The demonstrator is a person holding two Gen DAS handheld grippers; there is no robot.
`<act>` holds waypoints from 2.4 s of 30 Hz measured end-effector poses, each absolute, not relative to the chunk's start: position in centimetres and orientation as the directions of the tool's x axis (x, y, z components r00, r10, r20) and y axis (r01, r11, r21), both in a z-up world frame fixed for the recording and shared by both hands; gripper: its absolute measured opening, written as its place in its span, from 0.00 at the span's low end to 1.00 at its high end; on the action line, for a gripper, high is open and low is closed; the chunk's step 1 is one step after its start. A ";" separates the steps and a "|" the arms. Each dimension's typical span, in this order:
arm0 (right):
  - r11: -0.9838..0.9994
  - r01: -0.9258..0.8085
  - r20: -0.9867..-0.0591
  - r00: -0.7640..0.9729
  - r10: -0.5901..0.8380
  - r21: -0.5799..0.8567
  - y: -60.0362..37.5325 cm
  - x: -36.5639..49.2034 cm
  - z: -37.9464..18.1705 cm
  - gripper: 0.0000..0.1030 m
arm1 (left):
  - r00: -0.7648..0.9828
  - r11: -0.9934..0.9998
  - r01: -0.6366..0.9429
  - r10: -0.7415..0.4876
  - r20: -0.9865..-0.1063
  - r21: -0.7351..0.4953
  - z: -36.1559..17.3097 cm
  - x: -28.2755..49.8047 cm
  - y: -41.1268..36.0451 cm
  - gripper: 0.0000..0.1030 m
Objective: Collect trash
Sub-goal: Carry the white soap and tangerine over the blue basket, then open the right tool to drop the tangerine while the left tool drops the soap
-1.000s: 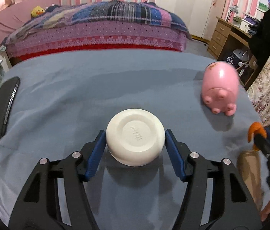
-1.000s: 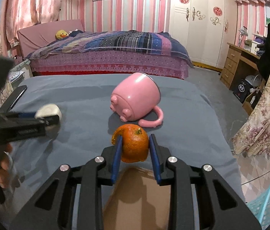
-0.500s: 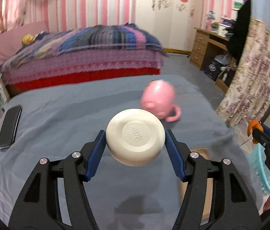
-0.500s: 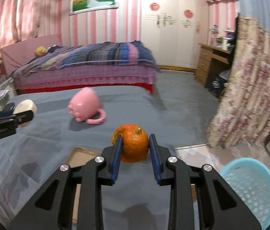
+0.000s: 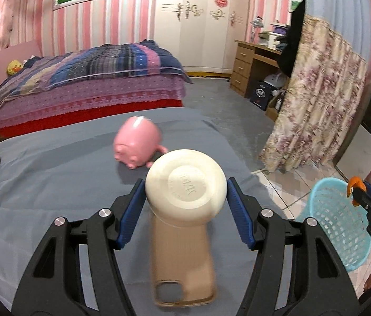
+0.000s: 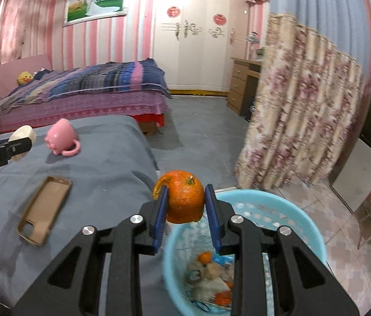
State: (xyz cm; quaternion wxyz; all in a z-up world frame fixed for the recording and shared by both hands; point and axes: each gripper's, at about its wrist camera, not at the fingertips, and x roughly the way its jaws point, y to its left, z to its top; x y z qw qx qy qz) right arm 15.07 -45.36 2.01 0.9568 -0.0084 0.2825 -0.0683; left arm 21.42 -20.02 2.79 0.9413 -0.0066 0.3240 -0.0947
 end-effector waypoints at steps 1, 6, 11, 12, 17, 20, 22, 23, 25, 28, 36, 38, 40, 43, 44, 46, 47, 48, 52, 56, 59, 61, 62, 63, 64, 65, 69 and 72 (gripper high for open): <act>0.989 0.139 -0.539 0.830 -0.145 -0.053 -46.2 14.7 2.0 0.28 | 0.770 0.980 0.186 -0.190 -0.609 -0.071 2.6 21.2 -20.8 0.59; 0.981 0.191 -0.535 0.824 -0.185 -0.045 -49.1 12.9 1.7 0.28 | 0.762 0.969 0.241 -0.225 -0.608 -0.056 1.9 20.3 -24.5 0.59; 0.972 0.233 -0.535 0.817 -0.216 -0.037 -51.3 11.5 1.3 0.28 | 0.753 0.949 0.315 -0.254 -0.607 -0.006 1.1 18.7 -28.1 0.59; 0.970 0.243 -0.535 0.815 -0.221 -0.032 -51.9 11.1 1.1 0.28 | 0.748 0.945 0.327 -0.265 -0.609 -0.009 1.0 18.6 -28.5 0.59; 0.962 0.270 -0.542 0.804 -0.244 -0.033 -53.8 10.1 0.2 0.28 | 0.723 0.924 0.383 -0.314 -0.616 -0.021 0.6 18.0 -31.4 0.59; 0.958 0.286 -0.545 0.801 -0.248 -0.016 -54.8 9.8 -0.1 0.28 | 0.710 0.908 0.419 -0.336 -0.618 -0.012 0.2 17.3 -33.8 0.59; 0.953 0.302 -0.549 0.797 -0.253 -0.001 -55.9 9.6 -0.4 0.28 | 0.701 0.898 0.440 -0.357 -0.617 -0.019 -0.1 16.8 -35.2 0.59; 0.952 0.306 -0.553 0.793 -0.254 0.001 -56.4 9.5 -0.5 0.28 | 0.694 0.892 0.451 -0.371 -0.617 -0.029 -0.3 16.6 -36.1 0.59; 0.950 0.312 -0.560 0.786 -0.260 -0.003 -56.8 9.3 -0.8 0.28 | 0.675 0.880 0.472 -0.396 -0.623 -0.050 -0.7 16.4 -37.6 0.59; 0.945 0.326 -0.563 0.781 -0.269 0.001 -58.0 9.1 -1.1 0.28 | 0.658 0.868 0.494 -0.411 -0.631 -0.050 -1.5 16.0 -39.8 0.59; 0.938 0.347 -0.561 0.781 -0.275 0.023 -60.2 8.8 -1.8 0.28 | 0.638 0.849 0.527 -0.428 -0.640 -0.042 -2.7 16.0 -43.2 0.59; 0.936 0.350 -0.561 0.781 -0.274 0.030 -60.6 8.9 -1.9 0.28 | 0.634 0.844 0.535 -0.430 -0.642 -0.037 -2.9 16.2 -43.7 0.60; 0.936 0.351 -0.562 0.781 -0.271 0.037 -60.9 8.9 -2.0 0.28 | 0.636 0.845 0.534 -0.427 -0.642 -0.033 -2.9 16.4 -43.8 0.70; 0.936 0.348 -0.568 0.780 -0.264 0.042 -60.9 9.1 -2.4 0.28 | 0.652 0.852 0.522 -0.430 -0.625 -0.041 -2.5 16.6 -43.1 0.79; 0.937 0.348 -0.568 0.779 -0.264 0.042 -60.9 9.1 -2.4 0.28 | 0.654 0.854 0.518 -0.429 -0.623 -0.045 -2.4 16.8 -42.8 0.81; 0.938 0.344 -0.572 0.778 -0.259 0.043 -60.7 9.1 -2.7 0.28 | 0.664 0.863 0.504 -0.420 -0.619 -0.045 -2.2 17.0 -42.0 0.84; 0.938 0.343 -0.573 0.778 -0.257 0.044 -60.7 9.2 -2.7 0.28 | 0.672 0.868 0.494 -0.413 -0.615 -0.044 -2.1 17.1 -41.4 0.85; 0.939 0.342 -0.574 0.778 -0.254 0.047 -60.5 9.2 -2.9 0.28 | 0.677 0.873 0.487 -0.408 -0.612 -0.043 -2.0 17.1 -41.1 0.86; 0.939 0.339 -0.582 0.777 -0.240 0.065 -59.8 9.6 -3.5 0.28 | 0.712 0.892 0.452 -0.368 -0.598 -0.011 -1.6 16.8 -39.2 0.91; 0.939 0.335 -0.588 0.776 -0.229 0.077 -58.6 10.4 -4.0 0.28 | 0.739 0.910 0.415 -0.332 -0.586 0.008 -1.1 16.1 -37.0 0.93; 0.938 0.334 -0.594 0.775 -0.216 0.096 -57.8 11.3 -4.4 0.28 | 0.754 0.920 0.391 -0.307 -0.581 0.021 -0.4 16.0 -35.1 0.94; 0.937 0.331 -0.598 0.775 -0.205 0.109 -57.6 11.8 -4.6 0.29 | 0.762 0.926 0.377 -0.297 -0.575 0.022 0.0 15.8 -33.8 0.95; 0.937 0.329 -0.601 0.774 -0.199 0.114 -57.5 12.0 -4.7 0.29 | 0.764 0.928 0.372 -0.293 -0.575 0.021 0.1 15.7 -33.3 0.95; 0.937 0.331 -0.605 0.771 -0.199 0.114 -57.1 12.5 -4.9 0.33 | 0.765 0.931 0.366 -0.289 -0.576 0.019 0.3 15.6 -32.7 0.95; 0.936 0.335 -0.607 0.768 -0.204 0.110 -56.9 12.8 -5.0 0.43 | 0.766 0.933 0.359 -0.285 -0.577 0.016 0.4 15.6 -32.0 0.95; 0.934 0.340 -0.607 0.767 -0.208 0.109 -56.6 13.0 -5.0 0.51 | 0.767 0.936 0.353 -0.282 -0.577 0.012 0.6 15.6 -31.5 0.95; 0.927 0.362 -0.606 0.760 -0.233 0.098 -55.6 13.3 -5.0 0.79 | 0.770 0.942 0.337 -0.274 -0.577 0.003 1.2 15.2 -29.7 0.95; 0.919 0.383 -0.606 0.754 -0.256 0.088 -54.8 13.2 -4.7 0.90 | 0.779 0.943 0.333 -0.276 -0.564 -0.002 1.9 14.8 -28.4 0.95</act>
